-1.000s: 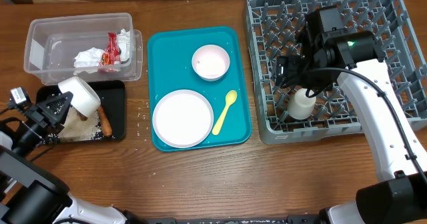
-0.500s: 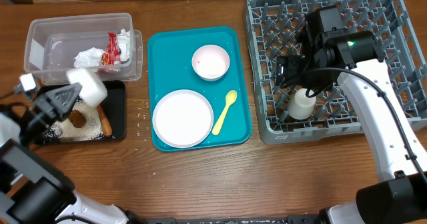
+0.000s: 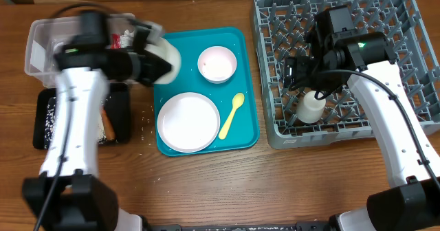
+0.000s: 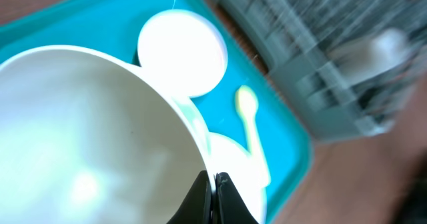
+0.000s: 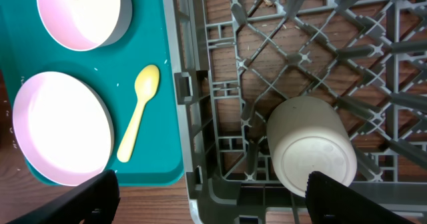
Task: Sort waste into correct bins and load items into the dishwasher
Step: 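Return the small bowl to the teal tray and release it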
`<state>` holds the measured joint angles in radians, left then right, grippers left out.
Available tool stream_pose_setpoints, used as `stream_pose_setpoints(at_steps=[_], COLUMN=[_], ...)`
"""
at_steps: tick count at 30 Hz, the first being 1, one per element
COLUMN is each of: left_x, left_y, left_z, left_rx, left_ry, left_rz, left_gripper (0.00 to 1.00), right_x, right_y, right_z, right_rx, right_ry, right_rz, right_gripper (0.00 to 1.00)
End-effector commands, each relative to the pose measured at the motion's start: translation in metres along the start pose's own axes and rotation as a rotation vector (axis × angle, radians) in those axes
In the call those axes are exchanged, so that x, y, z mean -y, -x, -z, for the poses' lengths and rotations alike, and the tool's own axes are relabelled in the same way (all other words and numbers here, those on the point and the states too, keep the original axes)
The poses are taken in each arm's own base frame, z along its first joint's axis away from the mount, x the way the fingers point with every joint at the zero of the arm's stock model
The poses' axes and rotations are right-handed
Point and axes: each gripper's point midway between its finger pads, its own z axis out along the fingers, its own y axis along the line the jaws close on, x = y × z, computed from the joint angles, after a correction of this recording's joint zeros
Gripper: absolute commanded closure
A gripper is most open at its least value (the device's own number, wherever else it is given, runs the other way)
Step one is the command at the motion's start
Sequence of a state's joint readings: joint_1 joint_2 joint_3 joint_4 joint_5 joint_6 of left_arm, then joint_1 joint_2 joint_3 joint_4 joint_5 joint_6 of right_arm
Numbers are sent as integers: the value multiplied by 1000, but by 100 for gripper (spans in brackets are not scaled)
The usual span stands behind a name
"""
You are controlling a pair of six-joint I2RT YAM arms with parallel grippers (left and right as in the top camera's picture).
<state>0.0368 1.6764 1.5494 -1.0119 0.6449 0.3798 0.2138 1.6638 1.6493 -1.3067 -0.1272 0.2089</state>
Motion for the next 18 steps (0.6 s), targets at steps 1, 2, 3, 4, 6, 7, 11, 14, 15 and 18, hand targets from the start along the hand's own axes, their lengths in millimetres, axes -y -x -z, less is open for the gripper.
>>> stream_pose_setpoints(at_steps=[1, 2, 3, 4, 6, 7, 11, 14, 15, 18], left_x=[-35, -36, -37, -39, -42, -41, -41, -34, -30, -12], left_y=[-20, -22, -24, -27, -34, -39, -51, -61, -65, -80], left_z=[-34, -45, -53, -62, -77, -85, -104, -112, -114, -114], left_rx=[-215, -246, -270, -289, -327, -347, -397, -437, -456, -521], left_ry=[338, 369, 396, 426, 451, 442, 415, 376, 363, 328], left_rz=[-88, -107, -110, -99, -80, -79, -78, -73, -72, -58], left_gripper=[96, 96, 96, 96, 96, 96, 96, 96, 96, 96], right_x=[-4, -4, -4, -4, -4, -4, -4, -5, -5, -5], right_y=[5, 5, 5, 5, 5, 5, 6, 7, 7, 8], right_z=[11, 11, 11, 11, 11, 11, 11, 11, 11, 11], right_rx=[36, 36, 36, 36, 36, 36, 37, 43, 44, 48], right_ry=[16, 16, 16, 16, 16, 16, 16, 18, 18, 20], right_rz=[7, 7, 7, 7, 7, 7, 7, 8, 8, 8], right_gripper=[9, 9, 9, 9, 9, 9, 9, 9, 9, 8])
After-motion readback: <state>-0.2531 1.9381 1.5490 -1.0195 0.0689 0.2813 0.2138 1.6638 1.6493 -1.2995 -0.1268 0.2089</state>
